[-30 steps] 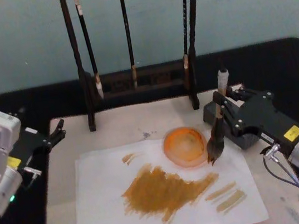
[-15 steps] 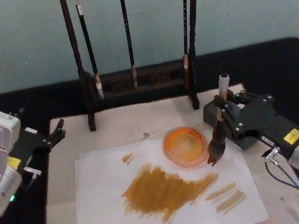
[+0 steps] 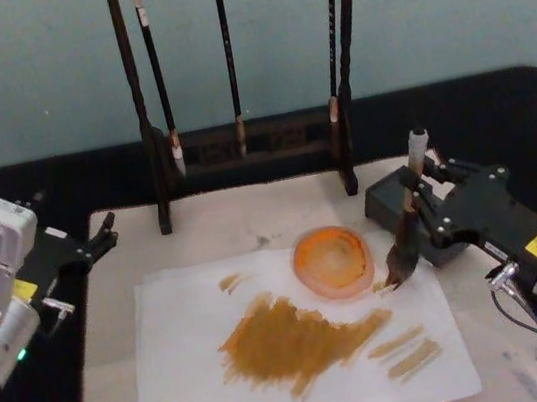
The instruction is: Pick up the brush from the inkstone, write on the paper, then place the brush back to its original position.
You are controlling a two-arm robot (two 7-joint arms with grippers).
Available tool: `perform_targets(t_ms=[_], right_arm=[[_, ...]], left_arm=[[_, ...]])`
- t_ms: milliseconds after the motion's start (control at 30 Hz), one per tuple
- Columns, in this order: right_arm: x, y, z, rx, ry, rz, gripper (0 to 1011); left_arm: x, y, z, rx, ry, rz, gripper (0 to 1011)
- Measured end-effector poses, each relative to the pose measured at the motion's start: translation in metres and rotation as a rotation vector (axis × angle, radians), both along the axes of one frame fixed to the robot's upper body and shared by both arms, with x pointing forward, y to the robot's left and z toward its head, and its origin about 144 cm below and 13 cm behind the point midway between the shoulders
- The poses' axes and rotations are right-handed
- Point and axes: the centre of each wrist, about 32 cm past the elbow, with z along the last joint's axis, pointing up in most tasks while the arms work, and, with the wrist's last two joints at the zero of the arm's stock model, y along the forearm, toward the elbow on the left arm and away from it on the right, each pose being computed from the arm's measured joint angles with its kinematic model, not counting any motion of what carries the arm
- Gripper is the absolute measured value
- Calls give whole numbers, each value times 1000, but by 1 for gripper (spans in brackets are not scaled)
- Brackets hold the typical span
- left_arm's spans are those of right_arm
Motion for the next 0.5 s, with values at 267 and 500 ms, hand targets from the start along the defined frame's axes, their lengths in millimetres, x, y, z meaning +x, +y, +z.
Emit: perform_targets(t_ms=[267,500], right_arm=[[-5,-3,3,-18,-5,-14,177],[-7,-7,6,-37,-11,-29,177]], left_arm=[[0,0,0,0,0,0,1010],[0,0,0,0,0,0,1010]])
